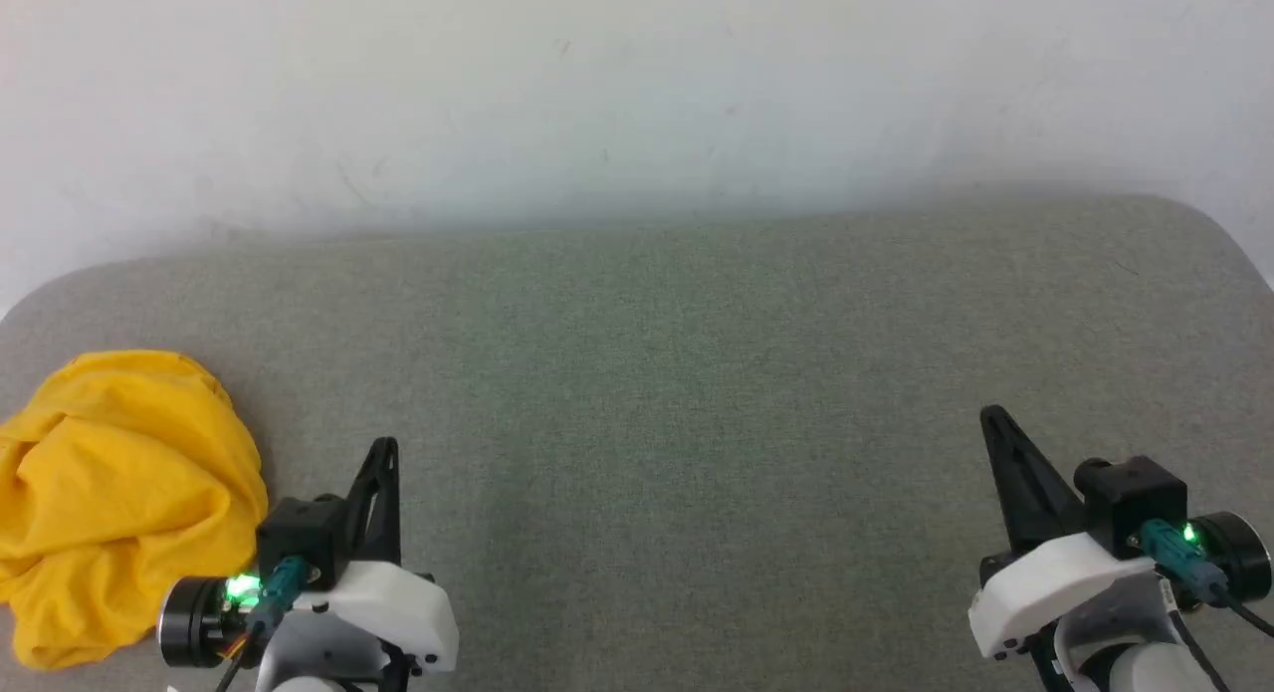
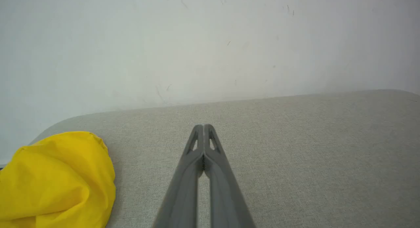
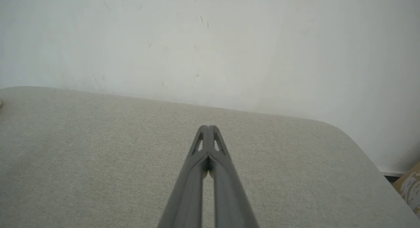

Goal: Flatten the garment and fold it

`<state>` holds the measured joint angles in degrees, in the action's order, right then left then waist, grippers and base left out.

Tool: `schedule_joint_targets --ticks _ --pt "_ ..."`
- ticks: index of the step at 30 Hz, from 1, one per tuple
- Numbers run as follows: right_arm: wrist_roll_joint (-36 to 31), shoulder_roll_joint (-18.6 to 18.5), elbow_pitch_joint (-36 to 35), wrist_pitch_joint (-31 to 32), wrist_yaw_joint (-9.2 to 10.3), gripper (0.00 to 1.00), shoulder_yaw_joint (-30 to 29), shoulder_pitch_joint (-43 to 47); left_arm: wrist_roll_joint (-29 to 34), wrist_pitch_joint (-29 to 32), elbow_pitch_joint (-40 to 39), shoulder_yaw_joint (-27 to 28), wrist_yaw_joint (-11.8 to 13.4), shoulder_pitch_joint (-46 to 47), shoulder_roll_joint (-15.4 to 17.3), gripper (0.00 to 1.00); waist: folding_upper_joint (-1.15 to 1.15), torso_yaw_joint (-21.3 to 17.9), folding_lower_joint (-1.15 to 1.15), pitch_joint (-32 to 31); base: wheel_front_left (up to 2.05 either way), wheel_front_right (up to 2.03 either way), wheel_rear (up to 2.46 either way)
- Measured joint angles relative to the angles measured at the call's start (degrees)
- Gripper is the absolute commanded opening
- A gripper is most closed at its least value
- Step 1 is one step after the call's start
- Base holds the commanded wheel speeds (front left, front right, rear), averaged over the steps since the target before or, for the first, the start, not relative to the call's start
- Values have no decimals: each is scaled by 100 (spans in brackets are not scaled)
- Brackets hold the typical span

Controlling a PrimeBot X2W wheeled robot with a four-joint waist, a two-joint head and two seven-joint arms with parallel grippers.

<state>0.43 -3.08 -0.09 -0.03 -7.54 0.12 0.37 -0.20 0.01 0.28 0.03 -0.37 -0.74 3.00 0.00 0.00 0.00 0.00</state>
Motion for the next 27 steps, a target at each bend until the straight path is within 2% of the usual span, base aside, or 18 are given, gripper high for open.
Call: schedule_joint_targets --ticks 24,25,27 --pt "0 0 0 0 0 0 0 0 0 0 0 1 0 0 0 0 0 0 0 0 0 0 0" --pt "0 0 0 0 0 100 0 0 0 0 0 0 0 0 0 100 0 0 0 0 0 0 0" --pt "1 -2 -1 0 0 100 1 1 -1 0 7 1 -2 -3 1 100 0 0 0 0 0 0 0"
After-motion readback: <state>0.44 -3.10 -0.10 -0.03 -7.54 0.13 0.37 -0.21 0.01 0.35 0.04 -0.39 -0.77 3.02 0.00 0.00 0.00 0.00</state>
